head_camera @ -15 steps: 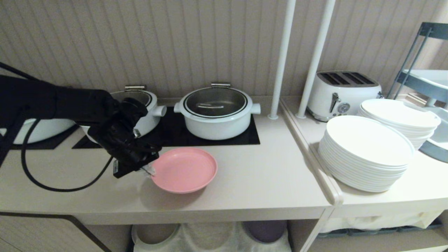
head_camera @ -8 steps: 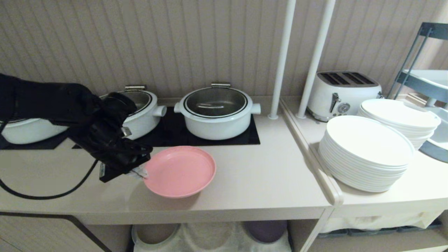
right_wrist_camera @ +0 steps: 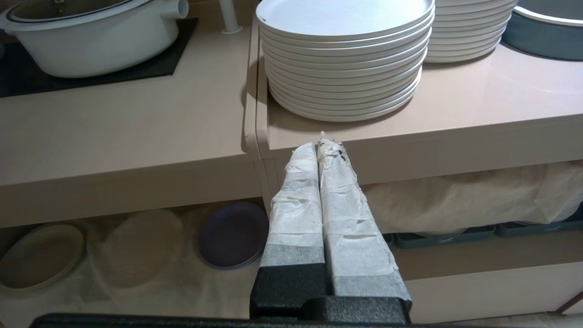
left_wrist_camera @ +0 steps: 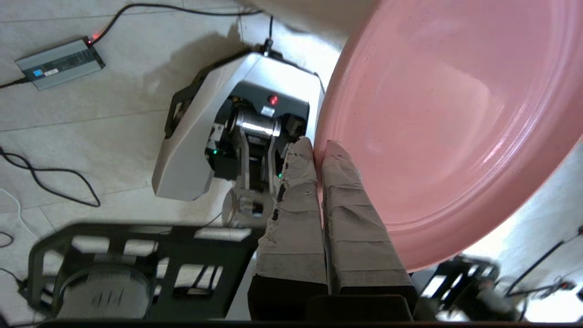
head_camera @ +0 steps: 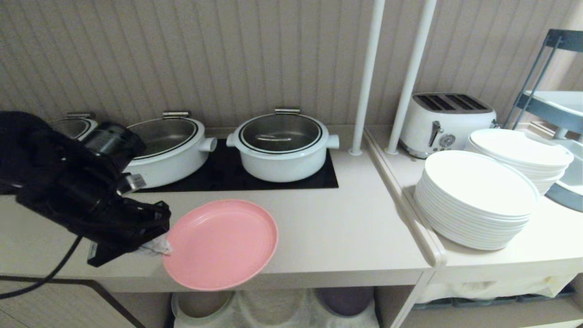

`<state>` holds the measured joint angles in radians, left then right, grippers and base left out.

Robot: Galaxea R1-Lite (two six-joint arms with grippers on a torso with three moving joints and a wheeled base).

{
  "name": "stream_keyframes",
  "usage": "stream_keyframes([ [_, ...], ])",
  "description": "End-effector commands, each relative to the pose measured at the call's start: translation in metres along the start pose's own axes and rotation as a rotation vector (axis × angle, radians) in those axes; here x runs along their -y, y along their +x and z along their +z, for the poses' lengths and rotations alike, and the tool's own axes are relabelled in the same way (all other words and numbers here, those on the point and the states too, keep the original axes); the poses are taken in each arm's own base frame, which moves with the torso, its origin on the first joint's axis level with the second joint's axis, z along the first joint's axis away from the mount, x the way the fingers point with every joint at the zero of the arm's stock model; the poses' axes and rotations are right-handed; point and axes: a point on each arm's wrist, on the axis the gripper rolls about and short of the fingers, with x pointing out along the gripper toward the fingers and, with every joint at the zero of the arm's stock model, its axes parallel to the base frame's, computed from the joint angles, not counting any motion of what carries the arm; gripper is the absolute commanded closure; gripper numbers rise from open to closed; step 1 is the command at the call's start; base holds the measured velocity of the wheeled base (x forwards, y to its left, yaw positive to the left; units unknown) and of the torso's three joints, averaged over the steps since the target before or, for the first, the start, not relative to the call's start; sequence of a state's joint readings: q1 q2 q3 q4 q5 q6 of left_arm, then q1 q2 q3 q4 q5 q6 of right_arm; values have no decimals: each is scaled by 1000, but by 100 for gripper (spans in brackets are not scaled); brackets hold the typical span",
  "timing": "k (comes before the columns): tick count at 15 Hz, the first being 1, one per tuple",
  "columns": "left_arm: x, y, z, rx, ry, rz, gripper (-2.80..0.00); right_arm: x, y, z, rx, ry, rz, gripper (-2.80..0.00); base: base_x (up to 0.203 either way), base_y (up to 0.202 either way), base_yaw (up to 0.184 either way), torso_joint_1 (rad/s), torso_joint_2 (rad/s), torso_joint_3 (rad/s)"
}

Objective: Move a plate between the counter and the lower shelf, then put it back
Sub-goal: Put the plate in the cupboard

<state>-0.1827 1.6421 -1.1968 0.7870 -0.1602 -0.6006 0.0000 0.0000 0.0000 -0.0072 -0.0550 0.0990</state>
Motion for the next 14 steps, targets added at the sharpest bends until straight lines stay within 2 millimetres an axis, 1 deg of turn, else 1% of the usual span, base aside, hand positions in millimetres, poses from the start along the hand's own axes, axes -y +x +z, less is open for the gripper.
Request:
stream_keyframes([
  [1,-10,-19,-25,27,15,-26,0,0,0,0,0,0,0,0,0,0,0,0,0,0],
  [6,-36,-34,-70,40,34,-38,0,0,0,0,-1,1,0,0,0,0,0,0,0,0],
  [9,-48,-39,-96,50,65,-51,0,0,0,0,0,1,0,0,0,0,0,0,0,0],
  [10,-54,-39,-106,46,81,-53,0,0,0,0,0,1,0,0,0,0,0,0,0,0],
  [12,-61,-38,-120,36,106,-53,0,0,0,0,-1,1,0,0,0,0,0,0,0,0],
  [14,-68,-35,-129,24,114,-48,0,0,0,0,0,1,0,0,0,0,0,0,0,0],
])
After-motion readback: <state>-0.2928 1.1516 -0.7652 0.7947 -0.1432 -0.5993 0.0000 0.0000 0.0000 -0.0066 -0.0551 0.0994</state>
